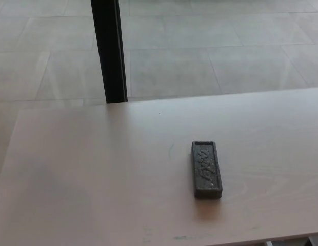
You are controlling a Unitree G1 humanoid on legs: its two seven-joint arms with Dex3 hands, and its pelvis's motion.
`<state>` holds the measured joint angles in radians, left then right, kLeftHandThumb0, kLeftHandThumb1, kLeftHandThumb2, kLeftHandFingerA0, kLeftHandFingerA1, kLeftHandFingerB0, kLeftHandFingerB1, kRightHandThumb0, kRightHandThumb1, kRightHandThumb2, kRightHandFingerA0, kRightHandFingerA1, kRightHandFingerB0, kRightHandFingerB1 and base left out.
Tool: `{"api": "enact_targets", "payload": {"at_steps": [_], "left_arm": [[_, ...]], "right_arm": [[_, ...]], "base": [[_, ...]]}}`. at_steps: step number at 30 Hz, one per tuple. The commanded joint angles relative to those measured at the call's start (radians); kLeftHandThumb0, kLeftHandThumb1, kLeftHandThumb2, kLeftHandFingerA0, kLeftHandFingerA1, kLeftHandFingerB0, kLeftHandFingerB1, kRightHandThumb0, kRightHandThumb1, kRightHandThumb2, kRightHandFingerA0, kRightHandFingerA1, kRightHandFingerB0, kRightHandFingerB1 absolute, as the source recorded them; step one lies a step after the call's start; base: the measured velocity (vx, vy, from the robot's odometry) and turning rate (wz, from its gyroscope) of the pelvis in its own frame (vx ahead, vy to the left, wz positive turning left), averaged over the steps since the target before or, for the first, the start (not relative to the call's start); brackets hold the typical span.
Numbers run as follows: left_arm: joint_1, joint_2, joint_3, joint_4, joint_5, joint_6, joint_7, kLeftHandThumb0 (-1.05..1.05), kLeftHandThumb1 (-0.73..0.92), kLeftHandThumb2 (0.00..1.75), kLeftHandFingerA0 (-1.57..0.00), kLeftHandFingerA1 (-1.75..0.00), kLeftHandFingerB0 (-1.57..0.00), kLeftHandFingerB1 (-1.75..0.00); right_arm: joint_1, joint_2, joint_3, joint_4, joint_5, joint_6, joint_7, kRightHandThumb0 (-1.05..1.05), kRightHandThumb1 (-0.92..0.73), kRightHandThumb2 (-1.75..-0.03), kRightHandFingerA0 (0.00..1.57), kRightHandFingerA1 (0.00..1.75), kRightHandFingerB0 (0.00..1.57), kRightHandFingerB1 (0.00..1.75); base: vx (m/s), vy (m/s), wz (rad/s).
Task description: The robot uses its right hand to hold the eraser kept in the middle of the desk and use it to wipe the desk by swiping its surface twice
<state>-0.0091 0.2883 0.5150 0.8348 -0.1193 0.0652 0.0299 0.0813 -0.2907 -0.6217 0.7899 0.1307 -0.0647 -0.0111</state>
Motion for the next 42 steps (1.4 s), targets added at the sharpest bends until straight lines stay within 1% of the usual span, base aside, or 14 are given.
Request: {"api": "enact_targets", "payload": {"at_steps": [1, 3, 6, 7, 16, 17, 18, 24, 27, 28, 32, 34, 36, 42], "left_arm": [[-0.037, 0.032, 0.131, -0.012, -0.133, -0.001, 0.052, -0.63, 0.53, 1.01, -0.40, -0.76, -0.32, -0.68], [-0.039, 0.027, 0.142, -0.008, -0.132, -0.008, 0.049, -0.65, 0.72, 0.66, -0.33, -0.90, -0.31, -0.75], [-0.038, 0.020, 0.161, -0.011, -0.139, -0.004, 0.046, -0.65, 0.52, 1.01, -0.40, -0.78, -0.34, -0.70], [-0.038, 0.023, 0.156, -0.008, -0.126, -0.005, 0.051, -0.64, 0.72, 0.67, -0.32, -0.90, -0.29, -0.74], [-0.032, 0.019, 0.158, -0.010, -0.122, -0.008, 0.051, -0.66, 0.73, 0.67, -0.33, -0.88, -0.34, -0.76], [-0.028, 0.019, 0.155, -0.013, -0.120, -0.012, 0.047, -0.66, 0.57, 1.07, -0.44, -0.80, -0.35, -0.70], [-0.028, 0.017, 0.158, -0.019, -0.124, -0.008, 0.051, -0.67, 0.72, 0.66, -0.34, -0.96, -0.32, -0.79], [-0.021, 0.025, 0.140, -0.014, -0.115, -0.022, 0.045, -0.64, 0.76, 0.68, -0.34, -0.87, -0.34, -0.74], [-0.024, 0.028, 0.142, -0.006, -0.124, -0.017, 0.047, -0.66, 0.74, 0.67, -0.35, -0.86, -0.36, -0.71], [-0.027, 0.030, 0.144, 0.001, -0.126, -0.018, 0.048, -0.64, 0.53, 1.02, -0.43, -0.79, -0.35, -0.68], [-0.035, 0.031, 0.150, 0.011, -0.140, -0.017, 0.050, -0.65, 0.72, 0.65, -0.33, -0.93, -0.28, -0.73], [-0.030, 0.030, 0.144, -0.006, -0.141, -0.005, 0.053, -0.64, 0.54, 1.03, -0.42, -0.78, -0.33, -0.69], [-0.024, 0.036, 0.126, -0.009, -0.129, -0.002, 0.052, -0.64, 0.55, 1.04, -0.43, -0.78, -0.32, -0.67], [-0.022, 0.030, 0.130, -0.014, -0.153, -0.011, 0.042, -0.67, 0.78, 0.65, -0.33, -0.86, -0.34, -0.71]], "right_arm": [[-0.175, -0.110, -0.197, -0.132, 0.212, 0.054, -0.119, -0.59, -0.71, -0.61, 0.80, 0.77, 0.40, 0.55], [-0.258, -0.143, -0.208, -0.178, 0.208, 0.101, -0.154, -0.52, -0.74, -0.62, 0.72, 0.65, 0.36, 0.44], [-0.319, -0.156, -0.228, -0.207, 0.206, 0.124, -0.176, -0.51, -0.72, -0.61, 0.69, 0.61, 0.39, 0.42], [-0.420, -0.199, -0.218, -0.248, 0.203, 0.177, -0.202, -0.50, -0.71, -0.61, 0.64, 0.55, 0.40, 0.39], [-0.786, -0.255, -0.021, -0.362, 0.065, 0.298, -0.261, -0.59, -0.73, -0.62, 0.56, 0.63, 0.42, 0.40], [-0.815, -0.247, 0.025, -0.382, 0.047, 0.299, -0.236, -0.56, -0.76, -0.63, 0.48, 0.53, 0.36, 0.36], [-0.842, -0.231, 0.061, -0.397, 0.031, 0.299, -0.233, -0.58, -0.74, -0.62, 0.53, 0.50, 0.36, 0.35], [-0.882, -0.146, 0.201, -0.439, 0.047, 0.265, -0.154, -0.33, -0.75, -0.62, 0.67, 0.50, 0.43, 0.36], [-0.879, -0.062, 0.233, -0.492, 0.141, 0.272, -0.089, -0.24, -0.75, -0.72, 0.88, 0.74, 0.68, 0.52], [-0.872, -0.039, 0.256, -0.515, 0.157, 0.290, -0.061, -0.24, -0.72, -0.77, 0.94, 1.22, 0.81, 0.64], [-0.841, 0.052, 0.334, -0.583, 0.153, 0.346, -0.060, -0.16, -0.65, -0.91, 0.96, 1.75, 0.83, 1.18], [-0.820, 0.114, 0.390, -0.560, 0.131, 0.325, -0.050, -0.15, -0.50, -1.18, 1.31, 1.50, 1.06, 1.32], [-0.807, 0.132, 0.415, -0.551, 0.124, 0.331, -0.040, -0.11, -0.49, -1.26, 0.99, 1.75, 0.84, 1.57], [-0.754, 0.201, 0.529, -0.445, 0.060, 0.260, 0.012, -0.13, -0.49, -1.26, 1.00, 1.75, 0.82, 1.59]], "base": [[0.00, 0.000, 0.00], [0.00, 0.000, 0.00], [0.00, 0.000, 0.00], [0.00, 0.000, 0.00], [0.00, 0.000, 0.00], [0.00, 0.000, 0.00], [0.00, 0.000, 0.00], [0.00, 0.000, 0.00], [0.00, 0.000, 0.00], [0.00, 0.000, 0.00], [0.00, 0.000, 0.00], [0.00, 0.000, 0.00], [0.00, 0.000, 0.00], [0.00, 0.000, 0.00]]}}
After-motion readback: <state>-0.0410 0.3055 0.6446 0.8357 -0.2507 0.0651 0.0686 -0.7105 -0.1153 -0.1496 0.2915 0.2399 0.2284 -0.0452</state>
